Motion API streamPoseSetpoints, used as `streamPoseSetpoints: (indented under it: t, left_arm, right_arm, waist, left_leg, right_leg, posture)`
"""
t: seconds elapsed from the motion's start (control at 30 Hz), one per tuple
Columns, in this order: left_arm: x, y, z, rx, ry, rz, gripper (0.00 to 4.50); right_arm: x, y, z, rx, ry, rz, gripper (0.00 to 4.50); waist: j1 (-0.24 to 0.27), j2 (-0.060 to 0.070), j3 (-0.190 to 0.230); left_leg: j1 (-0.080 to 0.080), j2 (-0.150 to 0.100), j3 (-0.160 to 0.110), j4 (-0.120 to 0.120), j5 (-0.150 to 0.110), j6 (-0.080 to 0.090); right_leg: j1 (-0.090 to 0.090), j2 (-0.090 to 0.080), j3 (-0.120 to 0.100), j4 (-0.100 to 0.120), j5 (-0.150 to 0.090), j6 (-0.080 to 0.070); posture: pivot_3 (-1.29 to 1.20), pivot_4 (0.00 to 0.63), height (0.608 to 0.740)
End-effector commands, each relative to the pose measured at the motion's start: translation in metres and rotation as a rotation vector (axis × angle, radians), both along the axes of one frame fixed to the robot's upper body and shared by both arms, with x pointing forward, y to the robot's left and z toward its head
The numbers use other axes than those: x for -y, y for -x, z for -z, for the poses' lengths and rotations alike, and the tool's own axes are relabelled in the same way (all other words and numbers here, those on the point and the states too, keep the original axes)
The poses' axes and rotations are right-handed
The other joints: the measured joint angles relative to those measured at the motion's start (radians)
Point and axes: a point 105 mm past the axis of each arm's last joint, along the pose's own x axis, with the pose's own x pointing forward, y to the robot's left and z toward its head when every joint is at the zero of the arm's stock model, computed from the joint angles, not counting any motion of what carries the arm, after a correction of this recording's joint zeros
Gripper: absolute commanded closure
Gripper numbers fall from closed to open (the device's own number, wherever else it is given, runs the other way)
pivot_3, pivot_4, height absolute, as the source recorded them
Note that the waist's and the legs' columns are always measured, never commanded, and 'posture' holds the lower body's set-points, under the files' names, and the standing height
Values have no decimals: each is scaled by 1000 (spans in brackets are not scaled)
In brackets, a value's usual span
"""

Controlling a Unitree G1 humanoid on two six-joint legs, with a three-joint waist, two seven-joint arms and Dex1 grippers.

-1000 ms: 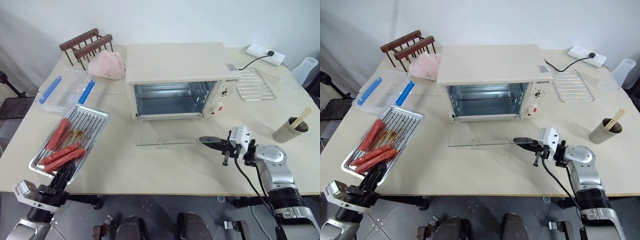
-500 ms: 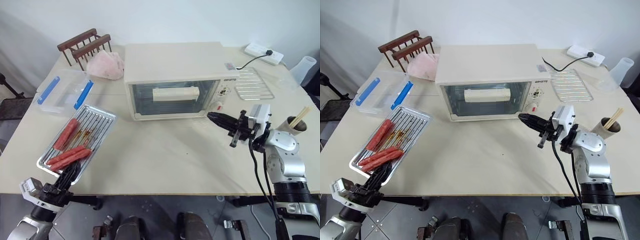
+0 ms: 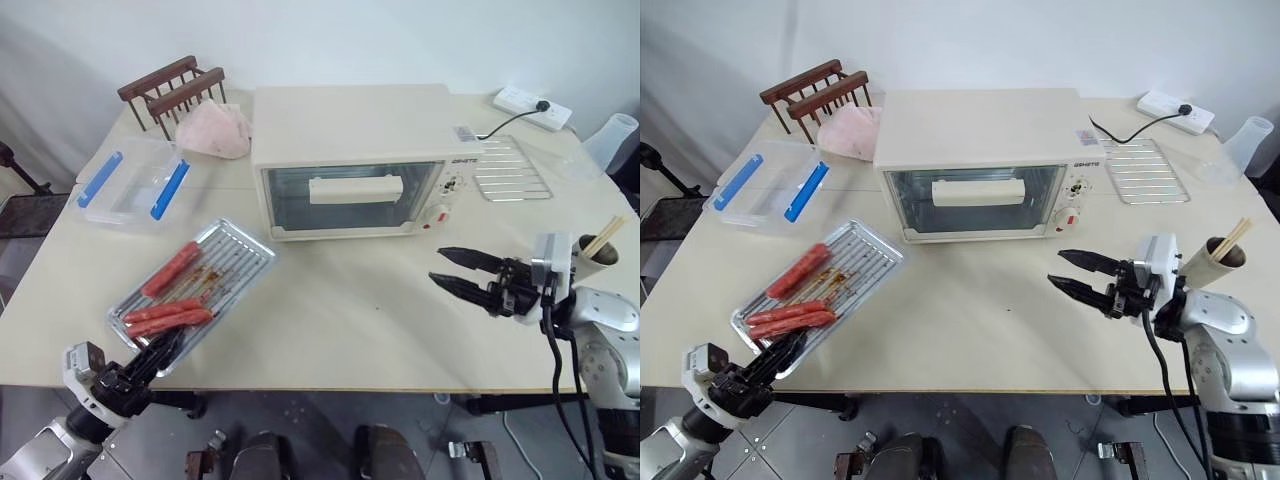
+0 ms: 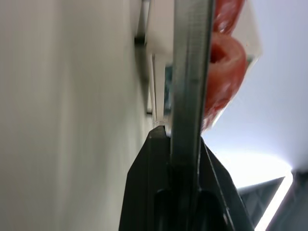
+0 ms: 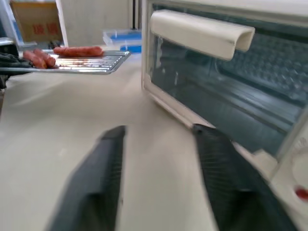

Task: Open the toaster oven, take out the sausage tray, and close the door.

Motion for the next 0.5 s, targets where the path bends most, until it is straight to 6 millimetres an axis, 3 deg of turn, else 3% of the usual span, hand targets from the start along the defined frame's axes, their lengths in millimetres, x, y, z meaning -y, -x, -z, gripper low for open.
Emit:
streamPoseSetpoints:
  t: [0.03, 0.1, 0.13, 0.5]
  left_arm:
    - [22, -3, -5, 12, 0, 123, 4500]
    - [35, -9, -6, 12, -24, 195, 4500]
    - [43, -10, -5, 11, -47, 247, 4500]
    - [96, -38, -12, 83, -202, 596, 4500]
  right_arm:
    - [6, 20, -2, 41, 60, -20, 782]
    - [11, 24, 0, 40, 69, 11, 138]
    - [13, 26, 1, 42, 76, 26, 62]
    - [36, 50, 15, 81, 167, 169, 62]
  waist:
    - [4, 1, 0]
    - [9, 2, 0]
    - [14, 2, 0]
    - [24, 2, 0]
  left_leg:
    - [0, 0, 0, 0, 0, 0]
    - [0, -1, 1, 0, 0, 0]
    - [0, -1, 1, 0, 0, 0]
    - [1, -6, 1, -1, 0, 0]
  right_leg:
    - [0, 0, 0, 0, 0, 0]
    - [0, 0, 1, -1, 0, 0]
    - [0, -1, 1, 0, 0, 0]
    - [1, 0, 1, 0, 1, 1]
  posture:
    - [0, 150, 740]
    - [0, 150, 740]
    - [0, 150, 740]
    - [0, 150, 740]
